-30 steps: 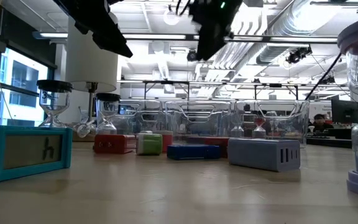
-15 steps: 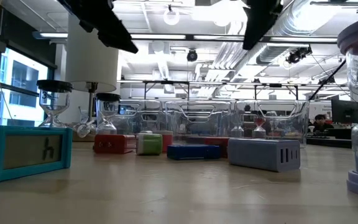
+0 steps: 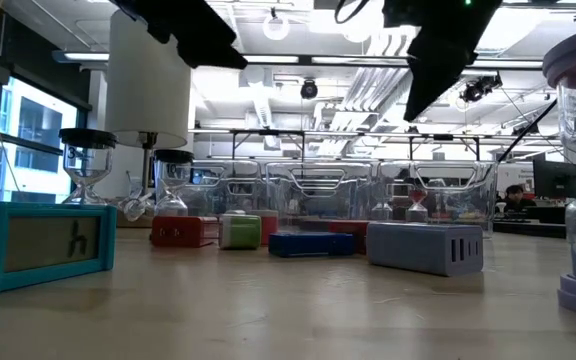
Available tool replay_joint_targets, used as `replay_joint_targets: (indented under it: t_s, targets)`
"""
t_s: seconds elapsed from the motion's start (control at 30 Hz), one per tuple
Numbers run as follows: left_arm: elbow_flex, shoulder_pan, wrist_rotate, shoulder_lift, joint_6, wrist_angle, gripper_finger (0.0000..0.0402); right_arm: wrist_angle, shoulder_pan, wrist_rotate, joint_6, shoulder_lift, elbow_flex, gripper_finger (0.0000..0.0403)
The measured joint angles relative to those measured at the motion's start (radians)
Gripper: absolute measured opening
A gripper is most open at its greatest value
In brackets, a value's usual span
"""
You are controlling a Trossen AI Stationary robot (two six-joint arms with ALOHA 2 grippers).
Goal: Pick & Place Office items
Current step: Put the pink charger adapter into the left transparent bin
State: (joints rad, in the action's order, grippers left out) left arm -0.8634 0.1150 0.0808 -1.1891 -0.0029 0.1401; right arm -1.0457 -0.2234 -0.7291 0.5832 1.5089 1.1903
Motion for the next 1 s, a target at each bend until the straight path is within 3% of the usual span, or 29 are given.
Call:
replay_joint_targets:
  t_s: [0.1,0.37,0.57,0.77,1.0]
  targets:
    - [0.001,-0.001,-0.044,-0.022,0.009,-0.011,0.0294,0.012,0.0,-0.028,-0.008,0.0,0.0,0.0208]
    - [0.001,-0.001,-0.041,-0.106,0.029,-0.046,0.0297,0.025,0.0,-0.057,-0.011,0.0,0.0,0.0208]
    - [0.001,-0.002,0.089,-0.116,0.025,-0.046,0.0335,0.031,0.0,-0.057,-0.011,0.0,0.0,0.0208]
    - [0.001,0.001,0.091,-0.116,0.082,-0.075,0.0358,0.033,0.0,-0.057,-0.011,0.0,0.0,0.0208]
    - [0.001,0.027,0.092,-0.116,-0.038,-0.074,0.0359,0.034,0.0,-0.057,-0.011,0.0,0.0,0.0208]
